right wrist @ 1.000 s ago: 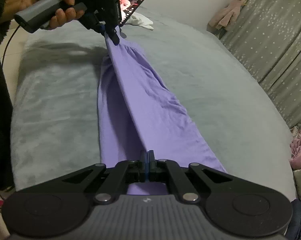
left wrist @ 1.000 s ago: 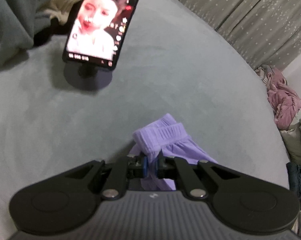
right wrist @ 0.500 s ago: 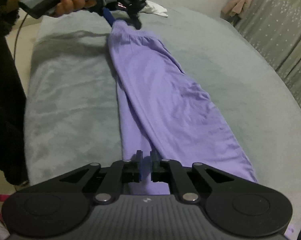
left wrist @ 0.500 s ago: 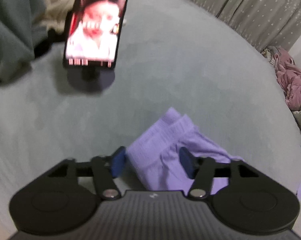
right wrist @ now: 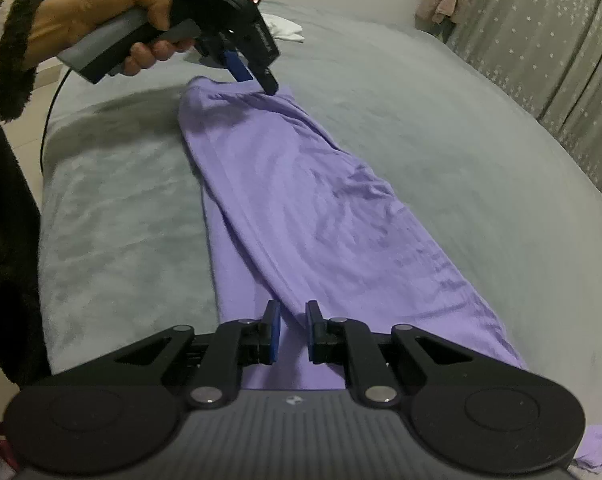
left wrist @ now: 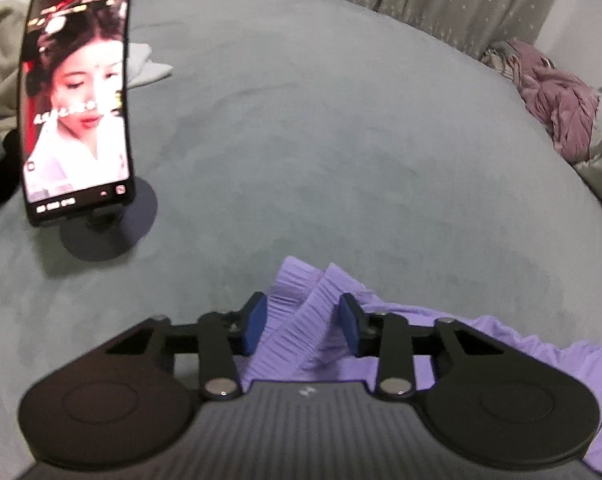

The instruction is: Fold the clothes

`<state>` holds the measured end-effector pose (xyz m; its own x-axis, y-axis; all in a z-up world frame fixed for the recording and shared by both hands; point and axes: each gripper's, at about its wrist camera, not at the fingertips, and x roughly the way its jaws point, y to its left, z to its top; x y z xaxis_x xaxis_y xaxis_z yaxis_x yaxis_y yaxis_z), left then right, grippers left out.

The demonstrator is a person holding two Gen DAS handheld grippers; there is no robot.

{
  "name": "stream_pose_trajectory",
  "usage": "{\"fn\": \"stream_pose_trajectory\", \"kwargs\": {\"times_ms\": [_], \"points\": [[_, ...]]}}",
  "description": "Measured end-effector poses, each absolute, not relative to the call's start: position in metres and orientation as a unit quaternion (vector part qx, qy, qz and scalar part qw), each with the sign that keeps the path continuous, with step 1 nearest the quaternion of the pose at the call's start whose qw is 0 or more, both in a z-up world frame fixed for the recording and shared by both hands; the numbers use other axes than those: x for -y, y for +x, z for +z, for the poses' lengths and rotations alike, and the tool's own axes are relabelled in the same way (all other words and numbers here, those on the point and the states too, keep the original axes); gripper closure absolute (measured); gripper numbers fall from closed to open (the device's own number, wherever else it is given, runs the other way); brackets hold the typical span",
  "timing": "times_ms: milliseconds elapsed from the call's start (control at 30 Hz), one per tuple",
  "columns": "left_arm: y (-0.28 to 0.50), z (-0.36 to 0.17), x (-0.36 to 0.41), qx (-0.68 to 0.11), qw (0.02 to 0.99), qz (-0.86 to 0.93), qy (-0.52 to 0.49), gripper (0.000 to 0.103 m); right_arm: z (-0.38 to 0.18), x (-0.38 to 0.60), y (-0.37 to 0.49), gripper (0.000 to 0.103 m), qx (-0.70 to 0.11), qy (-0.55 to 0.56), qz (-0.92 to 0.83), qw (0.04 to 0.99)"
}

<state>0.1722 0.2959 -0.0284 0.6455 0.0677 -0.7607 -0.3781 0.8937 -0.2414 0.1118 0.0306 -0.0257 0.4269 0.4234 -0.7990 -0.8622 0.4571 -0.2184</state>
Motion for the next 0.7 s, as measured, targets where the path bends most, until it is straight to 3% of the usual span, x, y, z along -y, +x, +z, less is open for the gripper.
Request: {"fn": "stream_pose_trajectory", "kwargs": {"times_ms": [100,333,500,600,667,700], "points": [[0.168,-0.025,-0.291,-0.395,0.893,0.114,-0.186,0.102,-0.027,-0.03,0.115,0.092,-0.345,-0.317,0.408,0.783],[0.161,-0.023,-0.302,-0.341,0.902,0.165,-0.209,0.103,-0.029,-0.03,0.118,0.092,-0.348,-0.313,0.406,0.785],[0.162,-0.033,-0.317,-0.351,0.883,0.188,-0.248,0.1,-0.027,-0.028,0.118,0.088,-0.347,-0.31,0.403,0.788],[0.161,-0.031,-0.315,-0.361,0.881,0.175,-0.25,0.085,-0.023,-0.024,0.118,0.078,-0.341,-0.307,0.399,0.794],[0.156,-0.026,-0.313,-0.364,0.881,0.17,-0.249,0.051,-0.02,-0.02,0.118,0.078,-0.335,-0.304,0.395,0.799],[0.153,-0.022,-0.312,-0.364,0.882,0.17,-0.245,0.047,-0.018,-0.018,0.118,0.078,-0.332,-0.302,0.394,0.802]]}}
